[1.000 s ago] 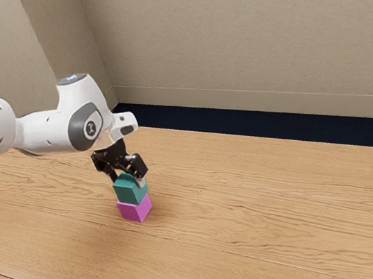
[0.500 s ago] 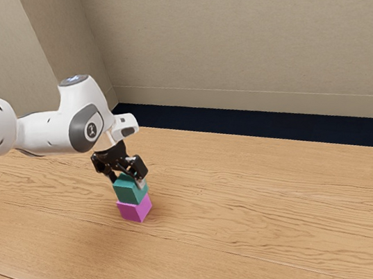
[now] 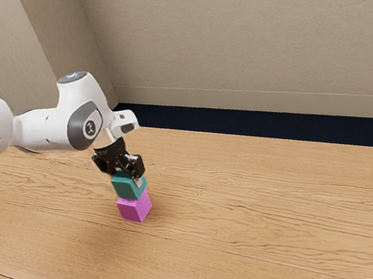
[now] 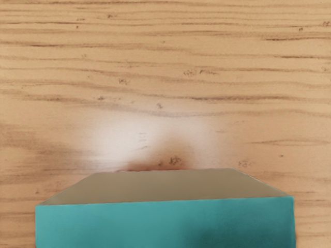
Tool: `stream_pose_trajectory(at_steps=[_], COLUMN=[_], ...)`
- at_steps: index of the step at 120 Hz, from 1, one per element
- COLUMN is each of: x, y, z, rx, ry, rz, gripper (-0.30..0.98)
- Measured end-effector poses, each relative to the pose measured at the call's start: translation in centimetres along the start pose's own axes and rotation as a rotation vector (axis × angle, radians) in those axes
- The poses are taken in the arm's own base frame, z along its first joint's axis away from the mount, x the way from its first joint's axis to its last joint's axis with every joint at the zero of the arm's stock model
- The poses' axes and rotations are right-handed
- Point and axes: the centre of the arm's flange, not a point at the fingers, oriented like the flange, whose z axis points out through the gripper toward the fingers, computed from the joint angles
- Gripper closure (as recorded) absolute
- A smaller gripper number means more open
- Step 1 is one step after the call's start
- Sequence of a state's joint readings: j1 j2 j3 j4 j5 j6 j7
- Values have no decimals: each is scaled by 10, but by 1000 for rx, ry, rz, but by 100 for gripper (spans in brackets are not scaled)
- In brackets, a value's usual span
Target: Pick up the blue block with one arm, and put the blue block on the table with one arm
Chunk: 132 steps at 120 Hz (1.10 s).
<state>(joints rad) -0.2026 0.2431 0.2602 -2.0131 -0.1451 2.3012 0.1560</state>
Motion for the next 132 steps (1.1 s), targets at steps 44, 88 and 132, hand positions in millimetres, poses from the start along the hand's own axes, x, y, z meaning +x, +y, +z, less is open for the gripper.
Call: stream_pose_trajectory(at_steps=[44,88,132], x=[9,5,28], y=[127,147,106], z=[11,48,-238], rx=[-23,-22,65], ry=[-10,-54,214], rz=[196,178,131], gripper=[31,20,4])
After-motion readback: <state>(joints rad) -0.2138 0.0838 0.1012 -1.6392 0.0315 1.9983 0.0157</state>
